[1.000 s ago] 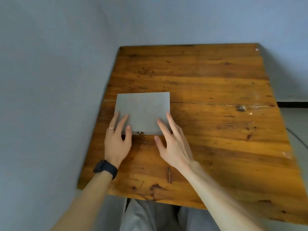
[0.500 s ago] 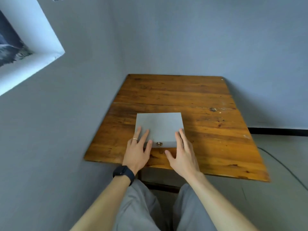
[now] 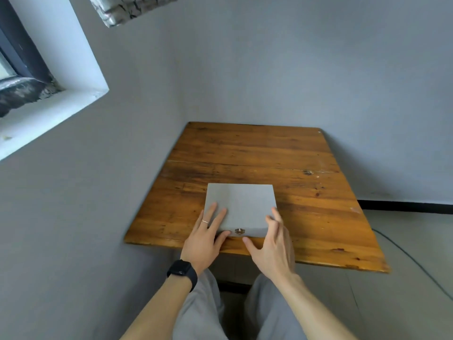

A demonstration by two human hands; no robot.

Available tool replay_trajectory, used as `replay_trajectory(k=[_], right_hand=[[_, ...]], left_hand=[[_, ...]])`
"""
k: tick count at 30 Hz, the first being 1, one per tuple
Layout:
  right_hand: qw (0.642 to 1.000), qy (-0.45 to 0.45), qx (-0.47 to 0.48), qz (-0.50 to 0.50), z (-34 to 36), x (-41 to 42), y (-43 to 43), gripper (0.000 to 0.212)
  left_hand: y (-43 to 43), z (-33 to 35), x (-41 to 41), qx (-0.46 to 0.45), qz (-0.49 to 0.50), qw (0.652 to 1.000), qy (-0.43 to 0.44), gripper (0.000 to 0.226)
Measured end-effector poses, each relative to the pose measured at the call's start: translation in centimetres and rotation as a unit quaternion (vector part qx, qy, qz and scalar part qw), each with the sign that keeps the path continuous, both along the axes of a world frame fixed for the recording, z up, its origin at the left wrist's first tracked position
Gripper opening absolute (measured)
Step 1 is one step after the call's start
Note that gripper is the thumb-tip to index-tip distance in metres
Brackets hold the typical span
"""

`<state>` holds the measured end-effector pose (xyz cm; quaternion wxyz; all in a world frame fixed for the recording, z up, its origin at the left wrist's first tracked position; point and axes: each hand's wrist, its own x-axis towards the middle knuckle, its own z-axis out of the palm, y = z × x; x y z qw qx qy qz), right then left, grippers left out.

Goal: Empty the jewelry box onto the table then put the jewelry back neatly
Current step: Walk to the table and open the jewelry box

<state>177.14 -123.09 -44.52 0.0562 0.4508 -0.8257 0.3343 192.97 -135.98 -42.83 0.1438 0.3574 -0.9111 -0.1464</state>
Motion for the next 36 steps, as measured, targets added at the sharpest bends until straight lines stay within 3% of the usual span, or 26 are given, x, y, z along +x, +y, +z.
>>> replay_trajectory(k=[8,15,22,26,28,36], right_hand=[[0.999,0.023,-0.038,-0.017,-0.8,-0.4,-0.3,0.081],[0.998,0.041,-0.034,-0.030,-1.2,-0.7,-0.5,0.087],[0.998,0.000,-0.068,0.018,-1.5,-0.8,0.1,0.081],[0.996,-0.076,-0.047,-0.027,-1.5,-0.9,0.5,0.103],[0.989,-0.128,-0.047,-0.049,-1.2,-1.2,0.4,0.107],[0.987,-0.138,-0.037,-0.074,-1.6,-1.0,0.3,0.096]], left_hand=[[-0.2,-0.9,-0.1,-0.031,0.000,0.997,0.074,0.063],[0.0,-1.1,-0.3,-0.016,0.008,0.996,0.082,0.063],[0.0,-1.2,0.2,-0.015,0.007,0.996,0.089,0.063],[-0.6,-0.5,0.6,-0.023,0.003,0.998,0.061,0.065],[-1.3,0.7,0.6,-0.057,-0.003,0.998,0.040,0.064],[-3.1,3.0,1.2,-0.260,-0.079,0.962,-0.012,0.046]])
